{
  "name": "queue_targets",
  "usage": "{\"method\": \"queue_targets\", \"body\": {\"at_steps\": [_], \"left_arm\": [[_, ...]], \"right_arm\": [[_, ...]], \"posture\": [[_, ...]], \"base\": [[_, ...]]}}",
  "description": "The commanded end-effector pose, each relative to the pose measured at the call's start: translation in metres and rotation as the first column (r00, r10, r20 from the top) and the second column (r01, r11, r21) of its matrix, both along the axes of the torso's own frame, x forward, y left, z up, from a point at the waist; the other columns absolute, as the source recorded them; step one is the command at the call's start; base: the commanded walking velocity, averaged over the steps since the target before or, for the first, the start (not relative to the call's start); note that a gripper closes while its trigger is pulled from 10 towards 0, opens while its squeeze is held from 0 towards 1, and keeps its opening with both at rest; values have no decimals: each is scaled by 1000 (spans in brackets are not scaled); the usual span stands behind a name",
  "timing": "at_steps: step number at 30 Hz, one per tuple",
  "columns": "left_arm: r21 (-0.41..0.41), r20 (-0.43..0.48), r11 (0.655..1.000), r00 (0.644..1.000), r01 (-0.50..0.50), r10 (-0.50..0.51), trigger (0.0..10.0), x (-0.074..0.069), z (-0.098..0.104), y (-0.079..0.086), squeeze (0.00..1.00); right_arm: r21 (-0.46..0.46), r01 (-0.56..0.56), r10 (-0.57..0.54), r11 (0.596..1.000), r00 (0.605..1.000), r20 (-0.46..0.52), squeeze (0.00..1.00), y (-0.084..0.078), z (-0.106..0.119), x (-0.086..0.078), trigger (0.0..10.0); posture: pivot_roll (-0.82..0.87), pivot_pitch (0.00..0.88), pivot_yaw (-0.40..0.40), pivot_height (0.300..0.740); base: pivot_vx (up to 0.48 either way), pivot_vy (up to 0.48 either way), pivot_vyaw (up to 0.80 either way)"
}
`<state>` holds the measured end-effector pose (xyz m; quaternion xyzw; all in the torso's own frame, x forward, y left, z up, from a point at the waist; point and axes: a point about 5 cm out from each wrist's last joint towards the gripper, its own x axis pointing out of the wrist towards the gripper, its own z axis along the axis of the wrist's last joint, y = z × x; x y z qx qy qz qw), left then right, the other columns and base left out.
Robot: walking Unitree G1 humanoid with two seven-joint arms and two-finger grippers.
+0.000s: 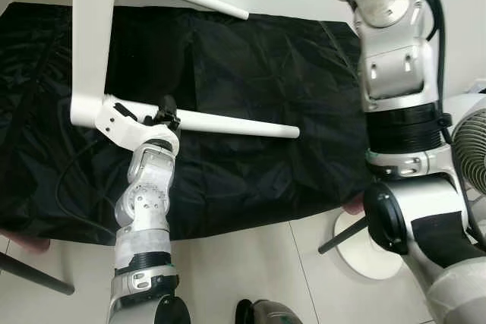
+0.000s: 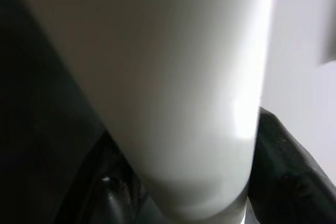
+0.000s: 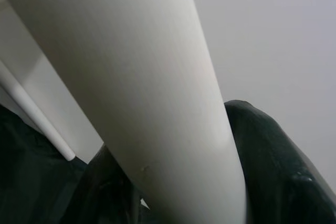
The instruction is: Building children table
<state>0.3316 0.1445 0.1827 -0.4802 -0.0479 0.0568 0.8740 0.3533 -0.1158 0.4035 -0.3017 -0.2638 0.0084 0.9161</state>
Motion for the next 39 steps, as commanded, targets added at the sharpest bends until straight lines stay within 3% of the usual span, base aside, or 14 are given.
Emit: {"method": "queue_targets", "body": {"at_steps": [1, 2, 7, 8, 9, 11, 12, 13, 14, 15, 20, 24, 25, 39], "left_arm": [[-74, 302, 981, 941, 181, -151, 0, 22, 124, -77, 0], [-40, 367, 987, 921, 157, -131, 0, 20, 136, -71, 0], [8, 458, 992, 881, 130, -119, 0, 13, 154, -66, 0], [62, 533, 992, 837, 108, -124, 0, 5, 172, -65, 0], [62, 533, 992, 837, 108, -124, 0, 5, 172, -65, 0], [142, 668, 988, 730, 61, -141, 0, -14, 209, -64, 0], [142, 668, 988, 730, 61, -141, 0, -14, 209, -64, 0], [159, 706, 986, 694, 44, -145, 0, -21, 222, -63, 0], [159, 706, 986, 694, 44, -145, 0, -21, 222, -63, 0], [170, 740, 985, 657, 20, -141, 0, -25, 235, -59, 0], [182, 767, 983, 627, -13, -134, 0, -26, 249, -54, 0], [228, 775, 974, 610, -20, -169, 0, -28, 253, -61, 0], [276, 776, 960, 600, -45, -195, 0, -31, 254, -67, 0], [276, 776, 960, 600, -45, -195, 0, -31, 254, -67, 0]], "right_arm": [[357, -70, 58, 932, 997, 43, 0, -40, 24, -10, 0], [359, -69, 54, 931, 997, 52, 0, -44, 27, -12, 0], [361, -65, 42, 930, 997, 71, 0, -53, 32, -17, 0], [363, -57, 26, 930, 996, 88, 0, -60, 33, -21, 0], [363, -57, 26, 930, 996, 88, 0, -60, 33, -21, 0], [414, -2, -50, 910, 992, 115, 0, -86, 22, -30, 0], [414, -2, -50, 910, 992, 115, 0, -86, 22, -30, 0], [441, 49, -103, 896, 990, 100, 0, -99, 9, -33, 0], [441, 49, -103, 896, 990, 100, 0, -99, 9, -33, 0], [461, 118, -165, 880, 984, 63, 0, -113, -15, -34, 0], [461, 200, -222, 865, 975, -8, 0, -129, -48, -38, 0], [501, 241, -240, 831, 968, -68, 0, -140, -78, -41, 0], [532, 265, -240, 804, 964, -116, 0, -146, -100, -42, 0], [532, 265, -240, 804, 964, -116, 0, -146, -100, -42, 0]], "posture": [[-156, 146, -7, 740], [-160, 149, -7, 740], [-161, 154, -10, 740], [-160, 154, -14, 740], [-160, 154, -14, 740], [-129, 153, -34, 740], [-129, 153, -34, 740], [-121, 153, -38, 740], [-121, 153, -38, 740], [-108, 154, -38, 740], [-95, 152, -31, 740], [-79, 153, -23, 740], [-77, 154, -22, 740], [-77, 154, -22, 740]], "base": [[0, 0, 0], [0, 0, 0], [0, 0, 0], [0, 0, 0], [0, 0, 0], [0, 0, 0], [0, 0, 0], [0, 0, 0], [0, 0, 0], [0, 0, 0], [0, 0, 0], [0, 0, 0], [0, 0, 0], [0, 0, 0]]}}
